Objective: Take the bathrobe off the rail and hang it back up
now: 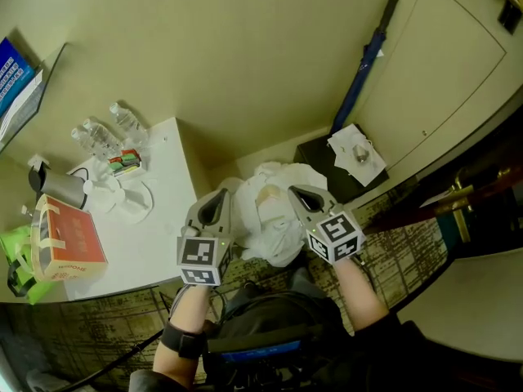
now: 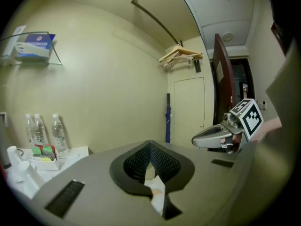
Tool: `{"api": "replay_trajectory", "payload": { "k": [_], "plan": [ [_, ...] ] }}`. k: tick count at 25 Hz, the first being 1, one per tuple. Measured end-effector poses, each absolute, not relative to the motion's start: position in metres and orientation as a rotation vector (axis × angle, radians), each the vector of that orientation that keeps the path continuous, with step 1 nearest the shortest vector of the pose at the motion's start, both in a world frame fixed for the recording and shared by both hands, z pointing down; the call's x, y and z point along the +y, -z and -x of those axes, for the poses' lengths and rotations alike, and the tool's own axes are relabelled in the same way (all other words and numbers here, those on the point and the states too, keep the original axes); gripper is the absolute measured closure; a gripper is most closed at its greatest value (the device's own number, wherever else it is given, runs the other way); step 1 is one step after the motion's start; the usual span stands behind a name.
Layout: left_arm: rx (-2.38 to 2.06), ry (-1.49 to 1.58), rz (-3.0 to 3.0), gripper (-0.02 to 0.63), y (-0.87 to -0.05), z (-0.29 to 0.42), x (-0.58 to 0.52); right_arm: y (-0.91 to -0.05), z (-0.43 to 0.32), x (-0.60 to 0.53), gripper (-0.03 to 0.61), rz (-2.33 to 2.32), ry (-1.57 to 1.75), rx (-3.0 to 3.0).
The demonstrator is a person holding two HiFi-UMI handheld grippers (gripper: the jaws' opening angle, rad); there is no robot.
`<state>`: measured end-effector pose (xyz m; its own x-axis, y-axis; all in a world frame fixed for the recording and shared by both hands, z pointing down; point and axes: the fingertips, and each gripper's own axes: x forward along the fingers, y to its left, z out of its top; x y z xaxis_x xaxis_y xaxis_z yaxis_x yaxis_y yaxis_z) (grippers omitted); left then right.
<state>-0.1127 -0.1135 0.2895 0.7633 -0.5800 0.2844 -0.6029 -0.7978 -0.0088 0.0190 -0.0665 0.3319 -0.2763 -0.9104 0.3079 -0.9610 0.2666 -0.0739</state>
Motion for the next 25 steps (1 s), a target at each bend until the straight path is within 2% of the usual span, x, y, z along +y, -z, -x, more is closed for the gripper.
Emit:
{"api": "replay_trajectory", "payload": {
  "k": [25],
  "plan": [
    [-0.781,-0.448,-2.912,0.612,-0.311,0.113,-0.083,-0.356,-0.011,-0.013,0.559,-1.826,-0.418,-2.168]
  ]
}}
